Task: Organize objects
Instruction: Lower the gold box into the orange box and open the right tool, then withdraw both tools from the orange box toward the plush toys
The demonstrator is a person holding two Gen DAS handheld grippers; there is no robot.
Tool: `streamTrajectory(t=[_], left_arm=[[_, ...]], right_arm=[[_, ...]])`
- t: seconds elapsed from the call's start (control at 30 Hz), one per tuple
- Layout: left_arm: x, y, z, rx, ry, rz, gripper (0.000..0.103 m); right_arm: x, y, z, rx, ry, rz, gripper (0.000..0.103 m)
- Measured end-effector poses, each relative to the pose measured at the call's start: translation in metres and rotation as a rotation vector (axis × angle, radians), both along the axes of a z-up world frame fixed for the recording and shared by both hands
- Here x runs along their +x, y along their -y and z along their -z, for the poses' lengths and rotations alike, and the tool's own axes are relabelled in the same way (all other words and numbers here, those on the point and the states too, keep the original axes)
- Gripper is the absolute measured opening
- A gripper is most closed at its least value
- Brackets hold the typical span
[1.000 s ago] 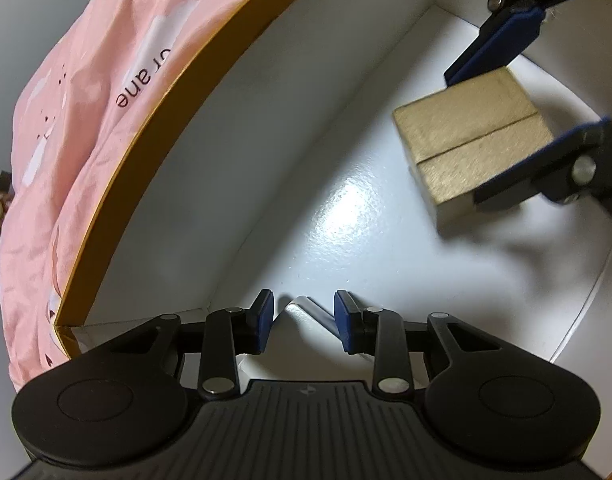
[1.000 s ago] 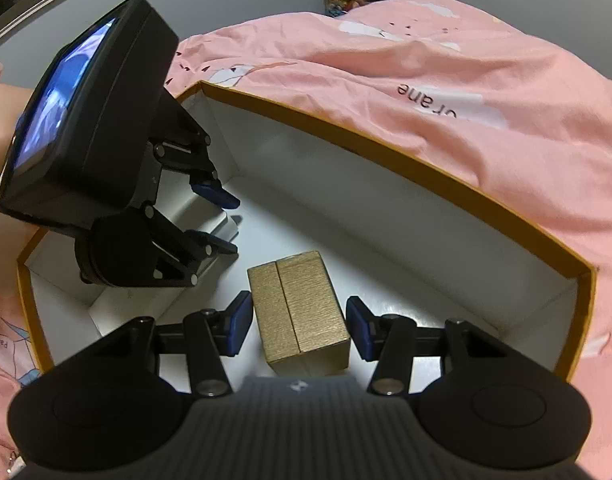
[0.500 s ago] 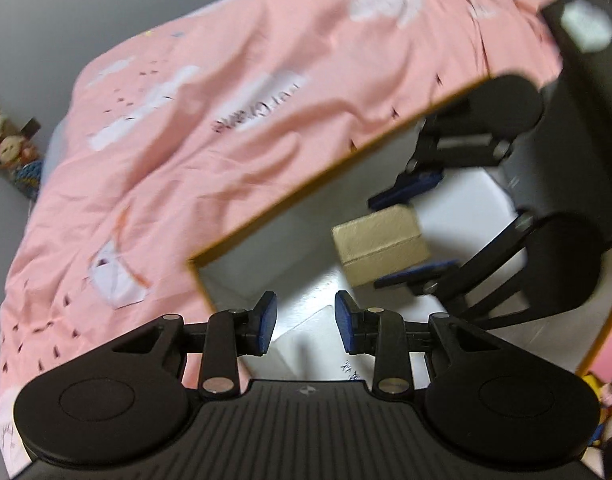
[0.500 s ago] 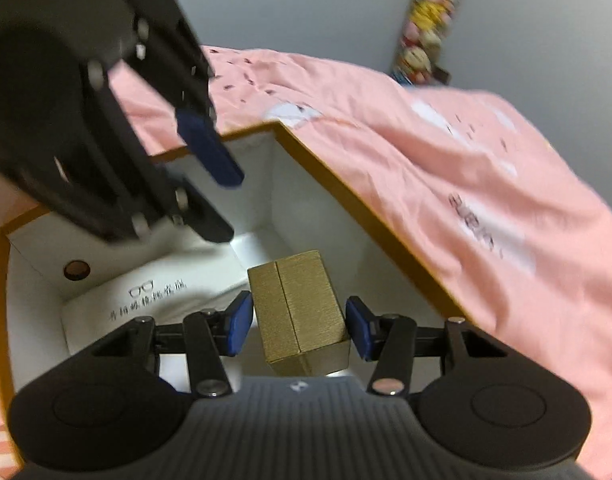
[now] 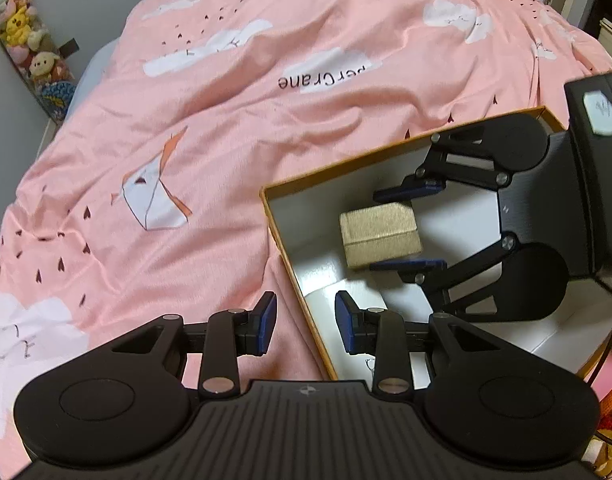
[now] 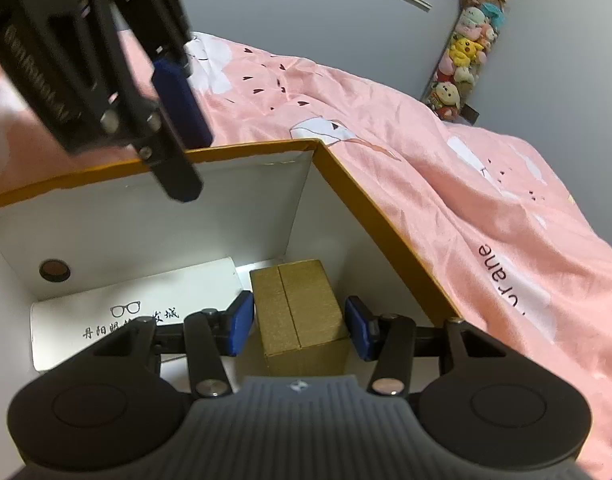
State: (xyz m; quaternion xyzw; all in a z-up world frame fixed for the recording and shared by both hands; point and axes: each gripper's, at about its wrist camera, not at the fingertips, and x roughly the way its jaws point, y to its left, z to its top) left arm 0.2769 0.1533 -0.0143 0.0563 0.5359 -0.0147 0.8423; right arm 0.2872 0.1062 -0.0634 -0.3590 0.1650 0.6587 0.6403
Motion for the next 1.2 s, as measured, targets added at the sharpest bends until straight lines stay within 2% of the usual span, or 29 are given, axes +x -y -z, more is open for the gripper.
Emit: streamTrajectory(t=[0.1, 0.23, 0.33, 0.4, 0.43, 0.47, 0.6, 0.63, 0.7, 0.77, 0.83, 1.07, 1.2], left_arm=[[0.001, -0.002, 0.005, -0.006, -0.003, 0.001, 0.038], [0.000, -0.004, 0.008, -0.021, -0.005, -0.012, 0.038], [-0.002, -0.004, 0.008, -0.035, -0.008, -0.018, 0.038], [-0.004, -0.003, 0.008, -0.043, -0.009, -0.022, 0.038], [-0.005, -0.003, 0.008, -0.047, -0.010, -0.024, 0.038], [-0.006, -0.003, 0.008, -0.050, -0.013, -0.024, 0.038], [-0.008, -0.003, 0.009, -0.049, -0.026, -0.026, 0.038], [-0.008, -0.003, 0.010, -0.050, -0.026, -0.027, 0.037], [-0.008, -0.003, 0.010, -0.053, -0.027, -0.028, 0.034], [-0.008, -0.002, 0.010, -0.055, -0.029, -0.026, 0.031], [-0.008, -0.001, 0.010, -0.056, -0.029, -0.020, 0.028], [-0.008, -0.001, 0.009, -0.054, -0.028, -0.017, 0.024], [-0.008, -0.001, 0.009, -0.053, -0.028, -0.018, 0.024]], right_arm=[[0.000, -0.002, -0.003, -0.020, -0.018, 0.024, 0.052], [-0.004, -0.005, -0.001, -0.065, 0.024, 0.065, 0.050], [-0.005, -0.003, -0.003, -0.074, 0.016, 0.079, 0.050], [-0.007, -0.001, -0.007, -0.071, 0.014, 0.085, 0.054], [-0.008, 0.001, -0.010, -0.068, 0.012, 0.091, 0.065], [-0.008, 0.003, -0.012, -0.069, 0.007, 0.099, 0.071], [-0.005, 0.010, -0.018, -0.124, -0.026, 0.149, 0.070], [-0.004, 0.012, -0.017, -0.144, -0.035, 0.166, 0.069], [0.000, 0.014, -0.014, -0.182, -0.071, 0.182, 0.056], [-0.001, 0.014, -0.010, -0.212, -0.081, 0.186, 0.031], [-0.003, 0.013, -0.005, -0.220, -0.066, 0.180, 0.017], [-0.014, 0.000, -0.001, -0.189, -0.026, 0.140, 0.006], [-0.019, -0.009, 0.000, -0.169, 0.004, 0.090, 0.003]])
